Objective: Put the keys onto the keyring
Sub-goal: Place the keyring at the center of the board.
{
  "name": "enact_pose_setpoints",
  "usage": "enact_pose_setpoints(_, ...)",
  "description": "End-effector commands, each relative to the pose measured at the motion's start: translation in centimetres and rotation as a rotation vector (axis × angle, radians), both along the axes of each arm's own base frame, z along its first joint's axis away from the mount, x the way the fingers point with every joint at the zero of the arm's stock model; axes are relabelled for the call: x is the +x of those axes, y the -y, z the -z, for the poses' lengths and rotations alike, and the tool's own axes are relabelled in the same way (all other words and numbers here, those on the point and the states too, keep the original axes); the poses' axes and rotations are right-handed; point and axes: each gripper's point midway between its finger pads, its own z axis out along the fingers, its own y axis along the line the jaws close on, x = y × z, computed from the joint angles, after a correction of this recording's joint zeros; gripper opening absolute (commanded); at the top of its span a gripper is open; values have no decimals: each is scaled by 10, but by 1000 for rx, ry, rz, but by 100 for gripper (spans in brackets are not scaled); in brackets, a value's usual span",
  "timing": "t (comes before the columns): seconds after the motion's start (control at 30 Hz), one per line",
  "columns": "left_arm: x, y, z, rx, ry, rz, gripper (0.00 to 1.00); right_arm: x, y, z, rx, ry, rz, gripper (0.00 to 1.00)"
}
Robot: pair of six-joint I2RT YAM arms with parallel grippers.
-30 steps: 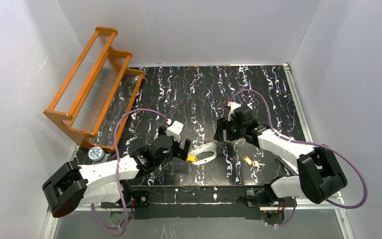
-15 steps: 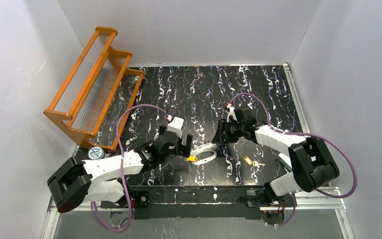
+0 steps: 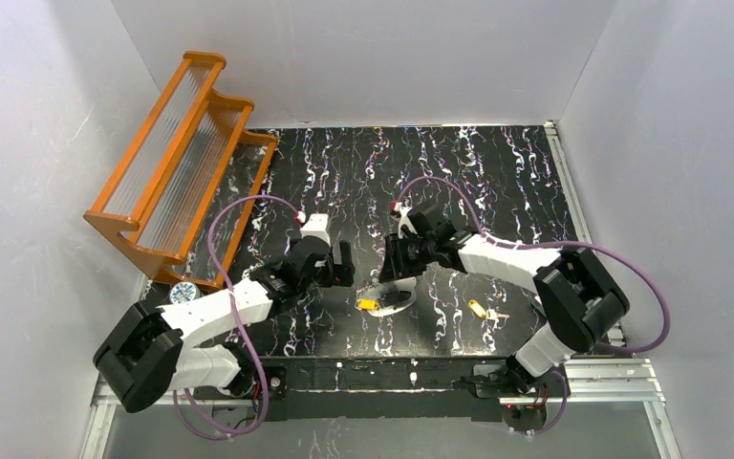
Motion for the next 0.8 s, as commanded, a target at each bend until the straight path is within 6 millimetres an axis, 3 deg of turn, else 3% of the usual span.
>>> enact_pose_setpoints(0.0,-2,-12,8,-99,-71,-57,87,7,-21,-3,-6,14,5,44)
enact_pose_setpoints(0.17,-3,-23,9,-135,-82,-92,85,12,-17,14,-84,0,44,43)
enact_pose_setpoints(0.53,-5,-23,11,-136,-95,-84,83,12,0,21,-143,-12,129,40)
enact_pose_setpoints(0.77,-4,-20,9,-135,-96,-66,82,13,-9,20,-101,-19,117,38)
